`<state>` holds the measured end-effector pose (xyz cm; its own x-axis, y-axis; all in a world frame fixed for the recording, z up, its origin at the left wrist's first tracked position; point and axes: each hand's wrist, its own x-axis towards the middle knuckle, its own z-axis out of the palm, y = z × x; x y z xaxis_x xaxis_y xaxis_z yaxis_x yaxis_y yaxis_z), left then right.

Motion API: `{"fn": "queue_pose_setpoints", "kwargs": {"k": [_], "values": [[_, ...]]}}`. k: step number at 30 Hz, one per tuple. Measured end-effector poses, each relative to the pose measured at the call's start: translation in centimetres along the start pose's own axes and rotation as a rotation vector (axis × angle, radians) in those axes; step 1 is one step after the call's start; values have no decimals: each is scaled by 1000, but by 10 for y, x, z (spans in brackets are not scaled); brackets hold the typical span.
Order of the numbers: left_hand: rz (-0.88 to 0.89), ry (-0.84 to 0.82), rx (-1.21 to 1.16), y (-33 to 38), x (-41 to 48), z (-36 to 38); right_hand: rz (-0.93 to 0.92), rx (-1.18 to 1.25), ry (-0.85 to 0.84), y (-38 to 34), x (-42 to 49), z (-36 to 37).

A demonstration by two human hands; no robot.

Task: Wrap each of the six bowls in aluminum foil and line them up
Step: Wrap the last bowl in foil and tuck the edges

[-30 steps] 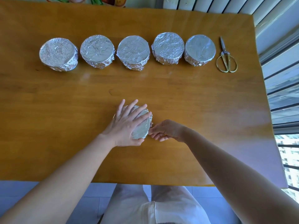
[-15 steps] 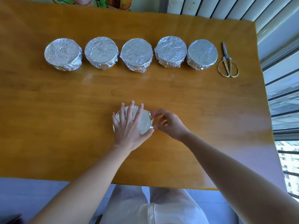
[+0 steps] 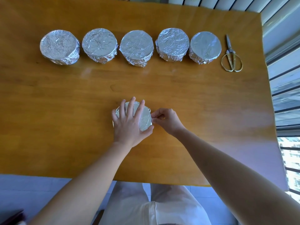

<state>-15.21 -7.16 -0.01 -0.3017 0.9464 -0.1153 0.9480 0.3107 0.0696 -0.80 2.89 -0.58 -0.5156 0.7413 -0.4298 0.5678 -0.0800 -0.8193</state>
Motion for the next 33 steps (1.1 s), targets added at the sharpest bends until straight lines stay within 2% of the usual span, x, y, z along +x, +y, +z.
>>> {"fn": "queue_pose_setpoints", "kwargs": {"k": [7, 12, 15, 18, 22, 25, 30, 33], "values": [[-3, 4, -2, 0, 0, 0, 172, 188, 26, -1, -5, 8], [-5, -2, -16, 1, 0, 0, 322, 580, -50, -1, -11, 6], [-2, -2, -13, 1, 0, -1, 391, 696, -126, 0, -13, 0], [9, -4, -10, 0, 0, -1, 410, 670, -126, -4, -9, -5], [17, -4, 9, -1, 0, 1, 214, 434, -190, -8, 0, -6], [17, -9, 12, -1, 0, 0, 185, 266, -136, -10, 4, -1], [20, -18, 22, -1, 0, 0, 178, 220, -45, -6, 1, 7], [20, -24, 27, -1, 0, -1, 130, 177, -65, -6, -3, 7]]}}
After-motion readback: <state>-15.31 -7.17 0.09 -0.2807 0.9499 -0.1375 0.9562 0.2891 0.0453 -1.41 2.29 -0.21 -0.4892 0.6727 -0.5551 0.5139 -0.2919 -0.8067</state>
